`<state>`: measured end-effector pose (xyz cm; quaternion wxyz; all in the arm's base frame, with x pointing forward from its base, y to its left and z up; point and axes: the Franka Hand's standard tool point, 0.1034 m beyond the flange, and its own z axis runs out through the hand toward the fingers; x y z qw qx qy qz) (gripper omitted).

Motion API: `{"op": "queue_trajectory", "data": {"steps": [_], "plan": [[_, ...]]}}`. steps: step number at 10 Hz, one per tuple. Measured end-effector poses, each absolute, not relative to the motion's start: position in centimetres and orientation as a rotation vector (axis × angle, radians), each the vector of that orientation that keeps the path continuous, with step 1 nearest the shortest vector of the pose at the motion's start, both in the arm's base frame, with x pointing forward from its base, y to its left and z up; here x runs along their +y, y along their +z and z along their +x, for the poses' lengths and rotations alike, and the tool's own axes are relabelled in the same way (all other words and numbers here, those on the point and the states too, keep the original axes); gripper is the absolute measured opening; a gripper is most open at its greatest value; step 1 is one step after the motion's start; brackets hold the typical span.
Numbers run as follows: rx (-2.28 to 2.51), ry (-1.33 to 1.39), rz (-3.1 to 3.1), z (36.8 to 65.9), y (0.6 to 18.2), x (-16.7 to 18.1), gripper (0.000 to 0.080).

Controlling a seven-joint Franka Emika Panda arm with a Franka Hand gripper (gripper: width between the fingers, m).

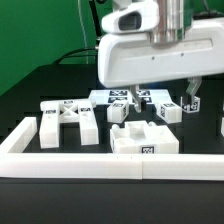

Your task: Assemble chair

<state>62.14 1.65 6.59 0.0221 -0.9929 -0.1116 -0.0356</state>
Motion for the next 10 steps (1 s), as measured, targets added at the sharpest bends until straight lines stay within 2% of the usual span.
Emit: {"op": "queue_trajectory", "data": {"steps": [6,10], "plan": [[-0.311,-0.126,-3.065,61.6,1.4,2.0,0.065],[-0.314,-0.119,-3.064,61.4,1.1,2.1,0.0623]]}}
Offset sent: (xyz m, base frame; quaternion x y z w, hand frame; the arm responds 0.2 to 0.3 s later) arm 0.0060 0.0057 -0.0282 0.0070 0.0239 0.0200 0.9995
